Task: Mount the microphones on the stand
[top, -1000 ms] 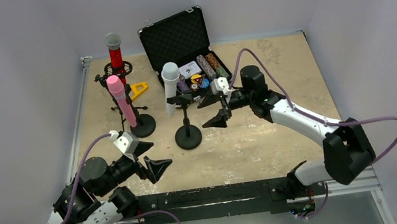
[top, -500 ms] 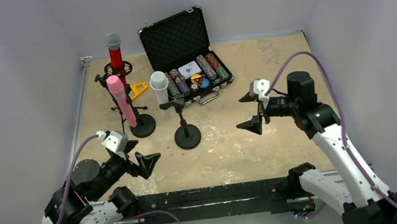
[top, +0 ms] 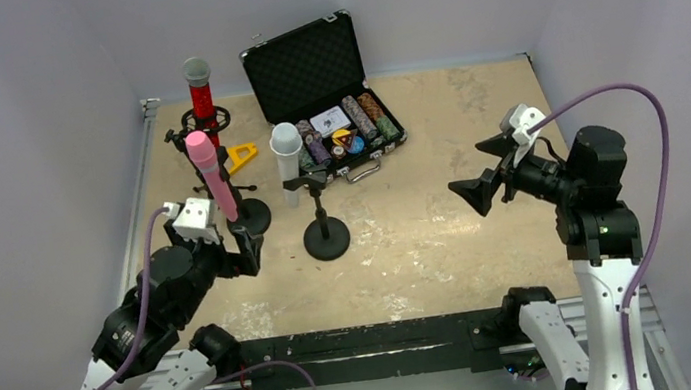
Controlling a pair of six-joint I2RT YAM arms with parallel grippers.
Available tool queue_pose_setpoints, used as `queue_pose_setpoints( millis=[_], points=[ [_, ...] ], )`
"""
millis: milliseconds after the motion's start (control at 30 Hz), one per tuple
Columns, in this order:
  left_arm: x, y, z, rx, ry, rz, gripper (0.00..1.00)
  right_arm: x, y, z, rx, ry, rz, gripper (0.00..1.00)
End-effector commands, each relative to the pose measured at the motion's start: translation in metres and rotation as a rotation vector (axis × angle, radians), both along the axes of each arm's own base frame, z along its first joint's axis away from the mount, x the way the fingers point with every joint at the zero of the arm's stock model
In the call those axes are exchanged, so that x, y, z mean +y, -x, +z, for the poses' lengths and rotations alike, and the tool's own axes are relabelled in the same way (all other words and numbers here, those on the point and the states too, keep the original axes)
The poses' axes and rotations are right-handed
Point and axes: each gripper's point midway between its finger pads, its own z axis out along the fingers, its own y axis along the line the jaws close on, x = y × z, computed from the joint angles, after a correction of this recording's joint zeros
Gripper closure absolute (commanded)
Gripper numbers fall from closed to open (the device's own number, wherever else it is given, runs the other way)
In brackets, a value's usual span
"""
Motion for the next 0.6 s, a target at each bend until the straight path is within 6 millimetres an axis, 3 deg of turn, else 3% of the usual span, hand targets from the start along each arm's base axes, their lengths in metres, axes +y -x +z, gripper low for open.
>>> queue_pose_setpoints(
  millis=[0, 100, 300, 567],
  points=[
    [0.002, -0.012, 0.016, 0.008, 0.092, 0.055, 0.00, -0.004, 0.001, 0.011, 0.036, -0.094, -0.066, 0.01],
    [0.002, -0.017, 0.004, 0.056, 0.092, 0.061, 0.00, -0.007, 0.001, 0.011, 0.016, -0.157, -0.076, 0.02],
    [0.019, -0.012, -0.005, 0.018, -0.036, 0.059, 0.00, -0.018, -0.005, -0.008, 0.040, -0.186, -0.147, 0.02],
    [0.008, -0.004, -0.016, -0.027, 0.002, -0.025, 0.00, -0.037, -0.015, -0.026, 0.096, -0.253, -0.327, 0.01]
  ],
)
